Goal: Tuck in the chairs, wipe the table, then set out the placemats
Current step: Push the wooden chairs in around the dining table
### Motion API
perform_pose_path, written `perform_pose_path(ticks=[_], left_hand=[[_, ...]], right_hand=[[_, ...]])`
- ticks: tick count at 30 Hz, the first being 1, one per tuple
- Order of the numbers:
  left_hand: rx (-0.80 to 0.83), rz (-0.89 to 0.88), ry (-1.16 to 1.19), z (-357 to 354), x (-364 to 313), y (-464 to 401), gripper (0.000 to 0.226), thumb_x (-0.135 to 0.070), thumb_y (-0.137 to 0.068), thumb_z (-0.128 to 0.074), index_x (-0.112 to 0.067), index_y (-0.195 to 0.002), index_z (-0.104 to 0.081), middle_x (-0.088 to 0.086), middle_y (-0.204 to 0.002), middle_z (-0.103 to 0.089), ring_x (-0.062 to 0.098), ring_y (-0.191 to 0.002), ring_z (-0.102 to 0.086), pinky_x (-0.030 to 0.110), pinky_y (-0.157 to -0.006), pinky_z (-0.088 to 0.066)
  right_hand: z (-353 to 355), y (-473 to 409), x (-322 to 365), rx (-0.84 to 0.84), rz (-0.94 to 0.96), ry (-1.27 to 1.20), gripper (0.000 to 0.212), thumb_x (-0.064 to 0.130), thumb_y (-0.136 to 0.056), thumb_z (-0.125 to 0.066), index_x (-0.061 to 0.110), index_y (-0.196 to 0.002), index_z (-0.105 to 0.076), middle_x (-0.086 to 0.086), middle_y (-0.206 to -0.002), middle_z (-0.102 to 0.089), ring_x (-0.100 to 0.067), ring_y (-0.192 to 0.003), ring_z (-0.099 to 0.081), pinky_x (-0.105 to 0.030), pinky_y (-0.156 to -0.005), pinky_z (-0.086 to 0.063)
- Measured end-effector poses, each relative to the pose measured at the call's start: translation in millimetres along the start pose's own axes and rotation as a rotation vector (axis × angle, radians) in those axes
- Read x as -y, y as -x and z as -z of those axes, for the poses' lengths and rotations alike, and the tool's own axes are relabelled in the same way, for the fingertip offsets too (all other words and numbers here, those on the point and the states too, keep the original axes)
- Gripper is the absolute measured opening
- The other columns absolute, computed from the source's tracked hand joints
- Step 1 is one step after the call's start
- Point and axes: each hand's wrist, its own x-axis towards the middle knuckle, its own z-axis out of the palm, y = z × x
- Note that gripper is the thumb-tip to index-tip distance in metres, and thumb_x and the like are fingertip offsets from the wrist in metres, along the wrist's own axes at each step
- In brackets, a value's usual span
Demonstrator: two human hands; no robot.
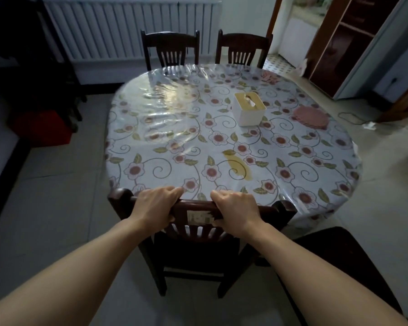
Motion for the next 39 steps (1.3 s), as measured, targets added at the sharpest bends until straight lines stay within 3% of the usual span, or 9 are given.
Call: perform_pose_path(ticks=[5, 9, 14, 18, 21, 24, 26, 30, 39], left_hand=[[0.01, -0.044, -0.033, -6.9, -2.4, 19.2, 0.034, -0.029, -0.072, -0.07, -0.021, -0.094, -0.045, -0.005, -0.096, -0.058, 0.019, -0.092, -0.058, 0.031, -0.062, -0.039], [0.059, -0.084, -0.047, -16.4, -6.0, 43.9, 0.035, -0.03, -0.075, -0.069, -0.022, -0.101, -0.047, -0.005, -0.101, -0.057, 0.017, -0.097, -0.056, 0.029, -0.064, -0.034], [0.084, -0.128, -0.008, -35.1, -8.3, 69.8, 0.041, -0.033, -0.077, -0.065, -0.028, -0.116, -0.054, -0.008, -0.108, -0.056, 0.015, -0.104, -0.053, 0.031, -0.074, -0.044], [0.031, -0.158, 0.022, -42.9, -11.1, 85.3, 0.035, -0.031, -0.075, -0.068, -0.026, -0.108, -0.058, -0.008, -0.109, -0.058, 0.016, -0.104, -0.055, 0.03, -0.072, -0.045], [-0.018, -0.172, 0.013, -50.2, -12.2, 95.5, 0.031, -0.029, -0.067, -0.074, -0.024, -0.094, -0.061, -0.006, -0.094, -0.061, 0.018, -0.09, -0.061, 0.031, -0.06, -0.045], [-0.044, -0.159, -0.048, -49.2, -13.4, 91.1, 0.04, -0.027, -0.045, -0.085, -0.025, -0.075, -0.058, -0.009, -0.074, -0.06, 0.016, -0.068, -0.062, 0.027, -0.04, -0.038], [-0.095, -0.133, -0.058, -46.5, -15.4, 82.3, 0.045, -0.025, -0.038, -0.086, -0.026, -0.073, -0.058, -0.01, -0.07, -0.06, 0.015, -0.064, -0.062, 0.023, -0.038, -0.033], [-0.119, -0.102, -0.016, -53.6, -26.3, 72.9, 0.041, -0.028, -0.044, -0.084, -0.026, -0.079, -0.063, -0.012, -0.075, -0.063, 0.014, -0.07, -0.063, 0.026, -0.041, -0.043], [-0.153, -0.095, -0.015, -65.8, -62.6, 42.0, 0.043, -0.028, -0.042, -0.085, -0.025, -0.072, -0.054, -0.011, -0.067, -0.058, 0.013, -0.06, -0.057, 0.024, -0.036, -0.041]], right_hand=[[-7.6, 21.5, 11.3, -0.016, -0.008, -0.005, 0.036, 0.027, -0.076, -0.073, 0.02, -0.098, -0.045, 0.005, -0.092, -0.059, -0.018, -0.085, -0.059, -0.029, -0.058, -0.032], [-18.3, 44.2, 27.1, 0.018, -0.028, -0.019, 0.04, 0.021, -0.076, -0.072, 0.022, -0.087, -0.034, 0.004, -0.09, -0.057, -0.019, -0.082, -0.058, -0.029, -0.058, -0.034], [-29.5, 78.3, 38.4, 0.045, -0.093, -0.045, 0.035, 0.007, -0.079, -0.059, 0.021, -0.108, -0.044, 0.0, -0.098, -0.063, -0.027, -0.089, -0.062, -0.032, -0.06, -0.036], [-34.9, 95.1, 41.0, 0.059, -0.123, 0.004, 0.036, 0.007, -0.079, -0.057, 0.021, -0.111, -0.051, -0.004, -0.098, -0.067, -0.03, -0.092, -0.064, -0.032, -0.065, -0.041], [-42.2, 104.2, 46.2, -0.033, -0.099, -0.028, 0.026, 0.01, -0.073, -0.064, 0.02, -0.096, -0.057, 0.0, -0.085, -0.067, -0.027, -0.08, -0.066, -0.029, -0.057, -0.036], [-46.3, 99.5, 41.3, -0.101, -0.084, 0.021, 0.038, 0.011, -0.042, -0.08, 0.021, -0.071, -0.058, 0.005, -0.055, -0.059, -0.019, -0.047, -0.061, -0.022, -0.042, -0.027], [-44.2, 91.0, 30.8, -0.146, -0.074, 0.021, 0.045, 0.011, -0.03, -0.081, 0.022, -0.067, -0.056, 0.007, -0.049, -0.054, -0.014, -0.04, -0.056, -0.018, -0.04, -0.021], [-43.7, 85.3, 8.2, -0.202, -0.003, -0.024, 0.049, 0.01, -0.03, -0.081, 0.024, -0.068, -0.054, 0.008, -0.053, -0.057, -0.014, -0.043, -0.057, -0.017, -0.042, -0.024], [-50.7, 74.9, -51.9, -0.205, 0.031, 0.013, 0.045, 0.015, -0.035, -0.085, 0.022, -0.071, -0.059, 0.008, -0.059, -0.061, -0.015, -0.049, -0.059, -0.024, -0.044, -0.042]])
